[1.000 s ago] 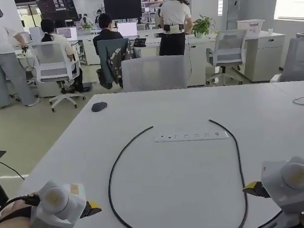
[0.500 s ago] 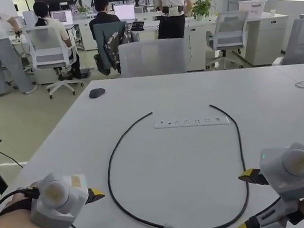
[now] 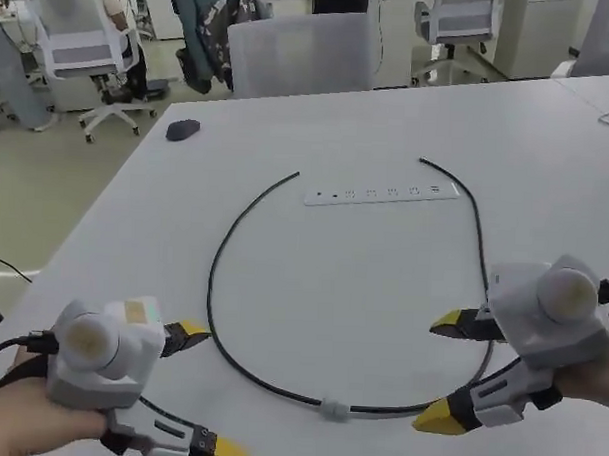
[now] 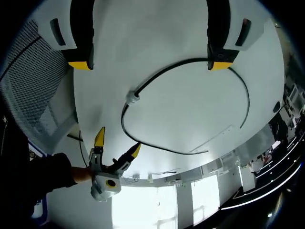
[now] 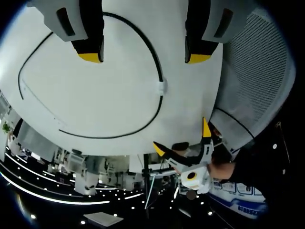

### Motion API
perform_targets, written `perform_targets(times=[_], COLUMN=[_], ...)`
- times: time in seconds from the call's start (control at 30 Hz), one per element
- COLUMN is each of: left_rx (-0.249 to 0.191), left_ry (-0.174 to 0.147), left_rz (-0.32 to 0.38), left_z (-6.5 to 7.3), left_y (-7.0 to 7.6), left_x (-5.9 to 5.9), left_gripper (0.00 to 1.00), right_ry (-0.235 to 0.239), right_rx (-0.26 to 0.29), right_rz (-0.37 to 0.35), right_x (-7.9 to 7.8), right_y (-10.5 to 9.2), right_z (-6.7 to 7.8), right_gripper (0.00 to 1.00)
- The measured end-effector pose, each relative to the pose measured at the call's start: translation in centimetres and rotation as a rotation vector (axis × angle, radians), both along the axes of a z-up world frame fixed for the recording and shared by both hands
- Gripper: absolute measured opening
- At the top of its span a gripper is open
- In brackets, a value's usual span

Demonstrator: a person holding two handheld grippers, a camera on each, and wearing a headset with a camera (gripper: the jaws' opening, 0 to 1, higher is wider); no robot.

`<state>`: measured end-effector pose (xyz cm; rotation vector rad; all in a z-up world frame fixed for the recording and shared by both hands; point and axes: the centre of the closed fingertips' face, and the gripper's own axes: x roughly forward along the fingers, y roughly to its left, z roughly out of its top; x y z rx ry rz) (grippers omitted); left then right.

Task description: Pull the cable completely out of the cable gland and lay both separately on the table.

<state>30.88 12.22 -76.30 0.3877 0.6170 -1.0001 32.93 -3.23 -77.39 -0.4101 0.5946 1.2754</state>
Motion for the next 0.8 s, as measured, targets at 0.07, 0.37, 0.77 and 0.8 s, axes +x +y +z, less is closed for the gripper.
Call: perform_targets(times=[0.07,0.37,0.77,0.8], left_rx=[-0.017,-0.084,-0.167,-0.174], left_ry=[-0.002,0.081,0.127,0.127], left_rz=[-0.015,-0.033,-0.016,-0.015], left_z=[0.1,-1.0,-1.5,-1.5], left_y=[-0.7,-2.8,-4.4,-4.5], left_x=[-0.2,-0.7,-1.3,-1.3], left_gripper=[0.98,0.85,0.85,0.86], right_ry=[-0.011,0.057,0.050,0.062], right_rx=[0.020,0.087,0.097,0.100], right_rz=[0.025,0.014,0.031,0.044], right_x=[-0.4,-1.1,-1.2,-1.6], right_y=[1.1,4.8,6.9,7.0], right_z=[-0.2,-2.4,-4.3,-4.4], right_gripper=[0.52,0.30,0.21,0.20])
